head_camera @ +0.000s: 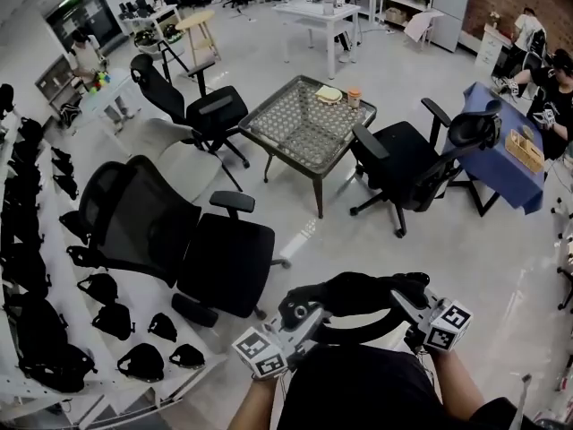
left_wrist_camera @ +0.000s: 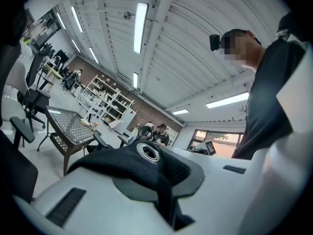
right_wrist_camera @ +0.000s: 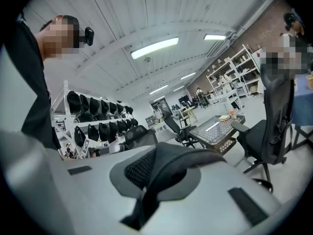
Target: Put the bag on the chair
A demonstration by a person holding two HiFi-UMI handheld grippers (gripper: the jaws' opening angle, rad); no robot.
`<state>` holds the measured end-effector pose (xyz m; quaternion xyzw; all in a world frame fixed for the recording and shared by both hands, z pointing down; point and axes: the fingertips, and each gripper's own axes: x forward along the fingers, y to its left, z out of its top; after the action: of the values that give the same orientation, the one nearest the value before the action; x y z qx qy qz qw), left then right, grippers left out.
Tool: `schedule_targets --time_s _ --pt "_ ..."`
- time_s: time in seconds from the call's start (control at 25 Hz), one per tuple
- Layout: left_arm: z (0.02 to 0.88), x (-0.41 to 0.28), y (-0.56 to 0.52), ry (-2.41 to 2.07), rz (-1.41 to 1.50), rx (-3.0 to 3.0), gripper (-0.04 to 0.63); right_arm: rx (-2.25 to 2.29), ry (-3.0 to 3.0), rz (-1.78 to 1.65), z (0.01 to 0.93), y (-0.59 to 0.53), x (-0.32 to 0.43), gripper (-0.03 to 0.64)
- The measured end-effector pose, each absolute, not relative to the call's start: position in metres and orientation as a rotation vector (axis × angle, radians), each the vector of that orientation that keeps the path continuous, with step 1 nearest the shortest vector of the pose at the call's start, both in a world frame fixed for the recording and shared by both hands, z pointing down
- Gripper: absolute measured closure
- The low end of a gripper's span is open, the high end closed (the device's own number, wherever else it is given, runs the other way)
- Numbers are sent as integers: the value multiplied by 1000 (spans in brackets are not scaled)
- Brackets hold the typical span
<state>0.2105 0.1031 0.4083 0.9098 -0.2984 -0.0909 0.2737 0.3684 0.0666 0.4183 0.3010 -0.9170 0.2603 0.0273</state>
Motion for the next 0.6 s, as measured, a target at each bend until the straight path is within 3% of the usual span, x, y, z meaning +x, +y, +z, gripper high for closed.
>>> schedule_targets --time_s 0.6 --pt "425 143 39 -1135 -273 2360 574 556 -2875 764 439 -28 283 600"
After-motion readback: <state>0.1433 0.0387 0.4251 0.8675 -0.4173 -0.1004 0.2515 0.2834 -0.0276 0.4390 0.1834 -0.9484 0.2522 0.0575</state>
